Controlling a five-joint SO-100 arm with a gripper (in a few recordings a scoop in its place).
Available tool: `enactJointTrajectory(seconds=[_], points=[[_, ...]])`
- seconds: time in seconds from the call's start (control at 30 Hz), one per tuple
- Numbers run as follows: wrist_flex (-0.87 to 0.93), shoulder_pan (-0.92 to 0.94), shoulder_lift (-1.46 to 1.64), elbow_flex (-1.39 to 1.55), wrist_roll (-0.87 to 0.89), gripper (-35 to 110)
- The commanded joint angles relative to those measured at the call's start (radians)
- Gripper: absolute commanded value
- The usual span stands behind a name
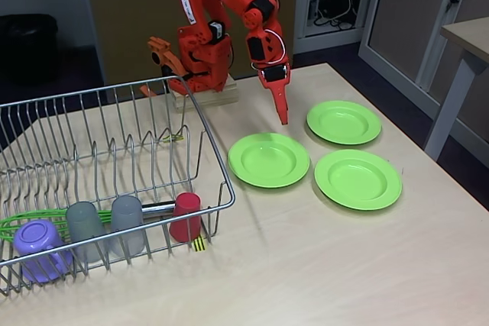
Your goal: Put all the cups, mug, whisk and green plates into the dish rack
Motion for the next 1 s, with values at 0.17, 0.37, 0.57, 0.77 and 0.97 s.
enactJointTrajectory(seconds=[0.17, 0.37, 0.57, 0.77, 0.97], points=[[-0.245, -0.014, -0.149, 0.097, 0.095, 39], [-0.410, 0.054, -0.265, 0.130, 0.029, 39], [-0.508, 0.110, -0.359, 0.132, -0.029, 38], [-0.575, 0.163, -0.433, 0.120, -0.069, 36], [-0.646, 0.202, -0.476, 0.140, -0.069, 30]])
